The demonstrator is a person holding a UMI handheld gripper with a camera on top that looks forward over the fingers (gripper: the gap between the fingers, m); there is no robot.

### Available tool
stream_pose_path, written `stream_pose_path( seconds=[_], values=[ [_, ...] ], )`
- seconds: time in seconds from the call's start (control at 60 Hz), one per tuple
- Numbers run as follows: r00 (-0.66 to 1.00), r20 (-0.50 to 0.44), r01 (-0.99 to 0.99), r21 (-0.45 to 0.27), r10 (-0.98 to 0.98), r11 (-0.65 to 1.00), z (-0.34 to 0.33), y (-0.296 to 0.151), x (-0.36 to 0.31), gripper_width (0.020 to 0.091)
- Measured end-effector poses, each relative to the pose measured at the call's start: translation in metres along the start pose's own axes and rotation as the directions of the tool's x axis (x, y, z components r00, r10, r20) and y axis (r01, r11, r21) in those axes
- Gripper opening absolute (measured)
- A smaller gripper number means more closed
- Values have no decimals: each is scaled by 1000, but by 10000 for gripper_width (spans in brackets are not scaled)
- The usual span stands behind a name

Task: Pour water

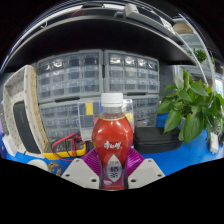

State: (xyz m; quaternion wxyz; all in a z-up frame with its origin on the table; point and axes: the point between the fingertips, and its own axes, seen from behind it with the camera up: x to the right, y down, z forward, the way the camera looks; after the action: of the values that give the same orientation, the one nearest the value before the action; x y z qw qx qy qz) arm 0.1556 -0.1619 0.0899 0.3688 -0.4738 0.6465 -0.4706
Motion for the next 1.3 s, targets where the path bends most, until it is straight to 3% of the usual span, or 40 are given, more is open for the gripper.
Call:
stream_pose_path(
  seconds=[0.133, 0.3, 0.383, 0.5, 0.767, 1.017, 1.2, 1.3],
  values=[
    [1000, 17, 15, -1, -15, 1000, -4, 1, -1, 298],
    [1000, 8, 15, -17, -14, 1000, -4, 2, 0, 464],
    [999, -18, 47, -63, -48, 997, -11, 14, 7, 682],
    [998, -39, 45, -107, -50, 993, -30, 30, 11, 806],
    [999, -47, -11, -166, 3, 986, -140, 36, -12, 794],
    [1000, -30, -7, -168, 2, 986, -235, -21, -49, 795],
    [1000, -18, -8, -122, 6, 992, -278, -60, -73, 798],
    [1000, -18, 10, -131, -12, 991, -295, -67, -81, 797]
  ],
)
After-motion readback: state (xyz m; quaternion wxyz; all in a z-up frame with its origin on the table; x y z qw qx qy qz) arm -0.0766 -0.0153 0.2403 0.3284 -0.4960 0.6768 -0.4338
